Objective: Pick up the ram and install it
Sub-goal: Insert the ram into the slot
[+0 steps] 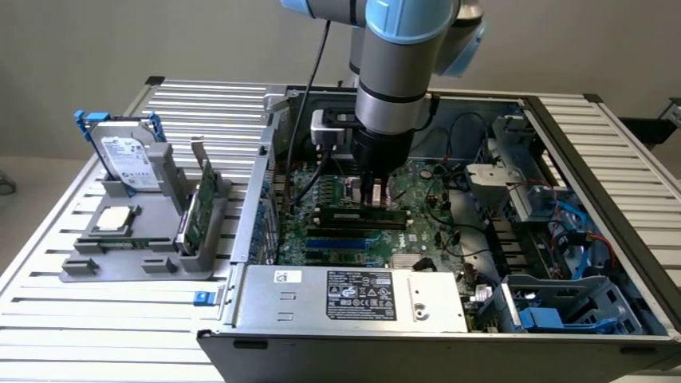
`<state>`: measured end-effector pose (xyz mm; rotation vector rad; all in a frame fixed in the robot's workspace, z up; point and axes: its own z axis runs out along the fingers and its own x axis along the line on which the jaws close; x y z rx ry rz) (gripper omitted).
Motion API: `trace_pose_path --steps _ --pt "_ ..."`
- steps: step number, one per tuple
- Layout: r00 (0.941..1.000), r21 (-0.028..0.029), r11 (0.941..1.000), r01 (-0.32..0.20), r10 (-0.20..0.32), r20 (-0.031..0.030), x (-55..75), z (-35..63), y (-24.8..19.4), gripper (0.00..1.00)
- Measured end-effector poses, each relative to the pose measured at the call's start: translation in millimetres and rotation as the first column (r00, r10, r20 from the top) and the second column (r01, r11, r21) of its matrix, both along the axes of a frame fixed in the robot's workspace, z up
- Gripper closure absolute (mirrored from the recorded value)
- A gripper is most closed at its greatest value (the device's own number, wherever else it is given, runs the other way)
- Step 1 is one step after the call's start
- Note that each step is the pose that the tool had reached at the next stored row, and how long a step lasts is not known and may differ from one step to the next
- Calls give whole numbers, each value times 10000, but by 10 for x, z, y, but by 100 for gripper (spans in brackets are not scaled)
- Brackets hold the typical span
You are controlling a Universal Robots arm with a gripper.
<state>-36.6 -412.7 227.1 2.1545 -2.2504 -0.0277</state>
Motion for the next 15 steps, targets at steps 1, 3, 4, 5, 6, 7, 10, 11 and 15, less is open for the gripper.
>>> trace_pose_path --steps 1,3,4,5,6,7,10,11,15 --pt "10000 0 10000 -8 8 0 0 0 0 85" --pt "10000 0 10000 -34 34 1 0 0 0 85" --pt "10000 -1 10000 -48 48 0 0 0 0 85" --pt "10000 0 10000 -61 61 1 0 0 0 85" --pt "10000 0 10000 -74 74 0 1 0 0 85" --pt "10000 0 10000 -84 84 0 1 0 0 85" --pt "9999 -1 9999 -106 106 0 1 0 1 85" --pt "9999 -2 9999 -110 110 0 1 -1 1 85" --pt "9999 1 9999 -126 126 1 6 -15 3 85"
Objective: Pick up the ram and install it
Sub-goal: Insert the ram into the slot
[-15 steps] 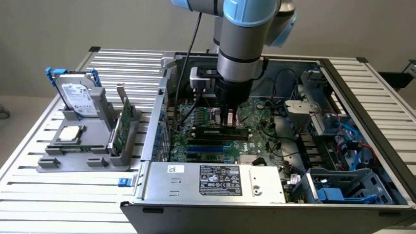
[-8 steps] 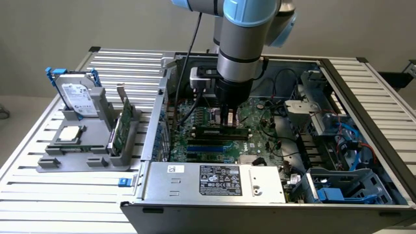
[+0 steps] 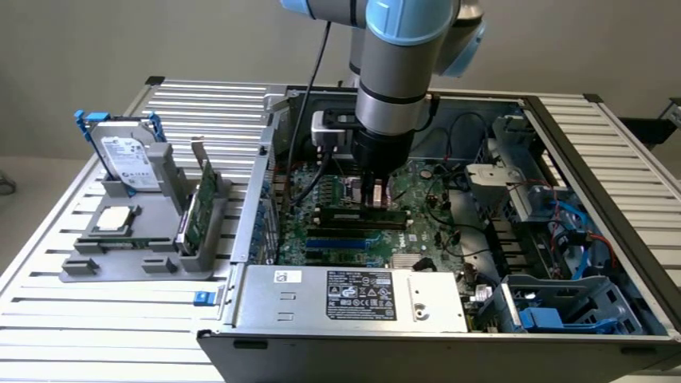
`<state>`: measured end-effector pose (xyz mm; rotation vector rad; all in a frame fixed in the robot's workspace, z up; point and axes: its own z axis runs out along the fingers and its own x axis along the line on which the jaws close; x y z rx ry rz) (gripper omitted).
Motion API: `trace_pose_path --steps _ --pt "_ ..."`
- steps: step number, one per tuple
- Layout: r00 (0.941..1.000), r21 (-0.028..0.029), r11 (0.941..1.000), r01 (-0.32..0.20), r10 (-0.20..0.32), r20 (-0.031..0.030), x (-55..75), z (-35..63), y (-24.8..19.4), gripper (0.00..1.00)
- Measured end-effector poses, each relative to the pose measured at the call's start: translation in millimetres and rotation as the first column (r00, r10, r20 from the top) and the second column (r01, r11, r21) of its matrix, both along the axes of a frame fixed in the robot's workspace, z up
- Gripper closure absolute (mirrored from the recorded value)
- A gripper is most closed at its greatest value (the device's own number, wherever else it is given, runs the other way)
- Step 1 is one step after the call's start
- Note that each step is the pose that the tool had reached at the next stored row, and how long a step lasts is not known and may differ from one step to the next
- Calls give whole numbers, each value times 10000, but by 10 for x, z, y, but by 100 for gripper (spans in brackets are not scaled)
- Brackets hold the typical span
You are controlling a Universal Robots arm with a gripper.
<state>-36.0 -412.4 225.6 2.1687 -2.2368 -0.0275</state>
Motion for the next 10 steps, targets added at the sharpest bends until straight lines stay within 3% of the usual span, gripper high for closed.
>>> trace_pose_path --steps 10 --pt "10000 -3 10000 -39 39 -2 12 0 6 85"
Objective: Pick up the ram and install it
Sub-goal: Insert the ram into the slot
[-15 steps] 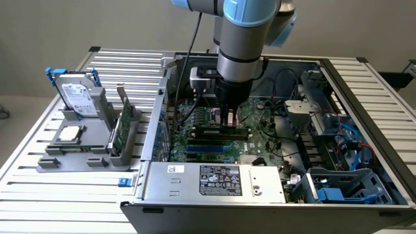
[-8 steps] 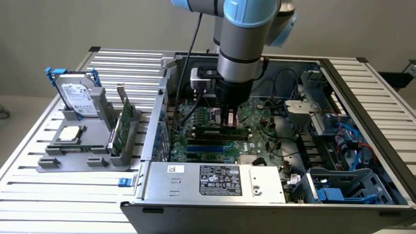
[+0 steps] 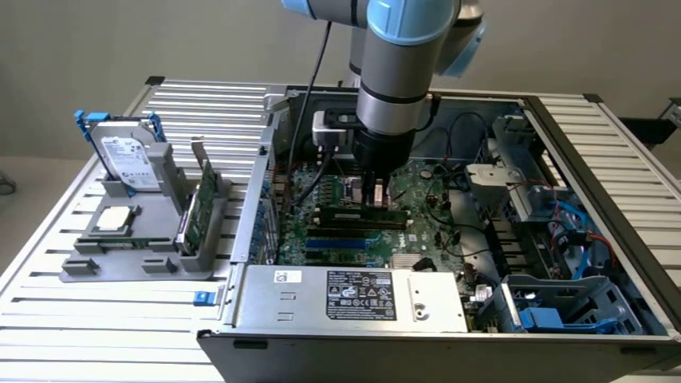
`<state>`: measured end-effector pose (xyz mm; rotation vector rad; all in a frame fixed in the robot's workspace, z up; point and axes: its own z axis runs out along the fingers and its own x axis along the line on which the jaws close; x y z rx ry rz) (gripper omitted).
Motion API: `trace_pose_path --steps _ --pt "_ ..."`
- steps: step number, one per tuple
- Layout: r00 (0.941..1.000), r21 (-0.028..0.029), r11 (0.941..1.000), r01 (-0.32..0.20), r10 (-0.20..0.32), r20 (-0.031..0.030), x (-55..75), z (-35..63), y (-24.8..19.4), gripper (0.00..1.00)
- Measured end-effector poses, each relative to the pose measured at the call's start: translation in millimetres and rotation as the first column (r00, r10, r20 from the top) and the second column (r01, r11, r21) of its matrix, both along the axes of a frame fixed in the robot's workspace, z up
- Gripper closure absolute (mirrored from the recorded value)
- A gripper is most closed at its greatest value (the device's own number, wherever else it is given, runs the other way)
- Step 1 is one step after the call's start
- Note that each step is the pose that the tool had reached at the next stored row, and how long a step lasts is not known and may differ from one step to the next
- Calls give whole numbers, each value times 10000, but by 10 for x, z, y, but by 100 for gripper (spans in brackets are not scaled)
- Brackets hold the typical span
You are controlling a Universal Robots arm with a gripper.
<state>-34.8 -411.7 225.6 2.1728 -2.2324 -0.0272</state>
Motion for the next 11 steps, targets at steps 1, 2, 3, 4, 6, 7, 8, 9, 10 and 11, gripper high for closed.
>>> trace_pose_path --steps 1,2,3,4,6,7,8,9,10,11 --pt "10000 0 10000 -7 7 0 0 -1 0 85" --pt "10000 1 10000 -14 14 1 0 -2 0 85" --pt "10000 1 10000 -22 22 0 0 -3 0 85" --pt "10000 1 10000 -29 29 1 0 -4 0 85" --pt "10000 1 10000 -46 46 0 0 -6 0 85" --pt "10000 1 10000 -58 58 0 0 -7 0 85" --pt "10000 1 10000 -77 77 0 0 -7 0 85" --pt "9999 1 9999 -103 103 1 0 -7 0 85" --pt "9999 1 9999 -142 142 0 0 -7 0 85" --pt "9998 2 9998 -186 186 1 0 -7 0 85"
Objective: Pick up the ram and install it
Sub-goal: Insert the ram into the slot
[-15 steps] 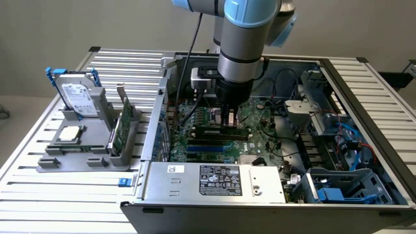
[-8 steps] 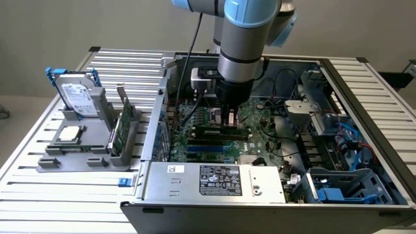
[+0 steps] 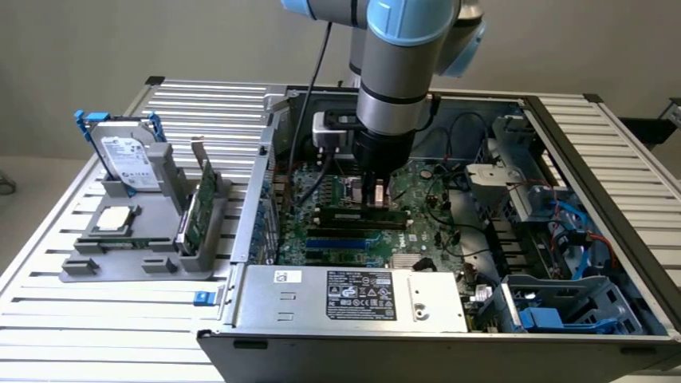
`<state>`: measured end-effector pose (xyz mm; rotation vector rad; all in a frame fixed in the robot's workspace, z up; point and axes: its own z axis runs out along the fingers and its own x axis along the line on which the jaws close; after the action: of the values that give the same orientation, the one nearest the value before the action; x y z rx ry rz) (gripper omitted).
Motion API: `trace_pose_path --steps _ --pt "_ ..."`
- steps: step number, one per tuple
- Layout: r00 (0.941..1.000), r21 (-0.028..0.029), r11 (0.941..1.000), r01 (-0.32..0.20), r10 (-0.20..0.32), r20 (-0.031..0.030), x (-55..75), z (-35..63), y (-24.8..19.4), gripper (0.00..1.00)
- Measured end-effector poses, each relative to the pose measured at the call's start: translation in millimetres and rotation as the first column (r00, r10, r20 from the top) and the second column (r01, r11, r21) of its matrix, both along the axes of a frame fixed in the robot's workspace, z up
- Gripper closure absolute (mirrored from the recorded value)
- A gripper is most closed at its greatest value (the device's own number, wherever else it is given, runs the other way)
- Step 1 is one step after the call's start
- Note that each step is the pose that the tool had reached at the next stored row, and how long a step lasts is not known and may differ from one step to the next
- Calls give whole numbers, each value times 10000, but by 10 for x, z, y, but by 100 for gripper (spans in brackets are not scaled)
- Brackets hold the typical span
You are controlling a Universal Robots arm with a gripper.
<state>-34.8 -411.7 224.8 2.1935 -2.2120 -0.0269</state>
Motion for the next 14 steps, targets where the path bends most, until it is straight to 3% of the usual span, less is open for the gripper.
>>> trace_pose_path --steps 14 --pt "9998 0 9998 -212 212 0 -1 -7 -1 85"
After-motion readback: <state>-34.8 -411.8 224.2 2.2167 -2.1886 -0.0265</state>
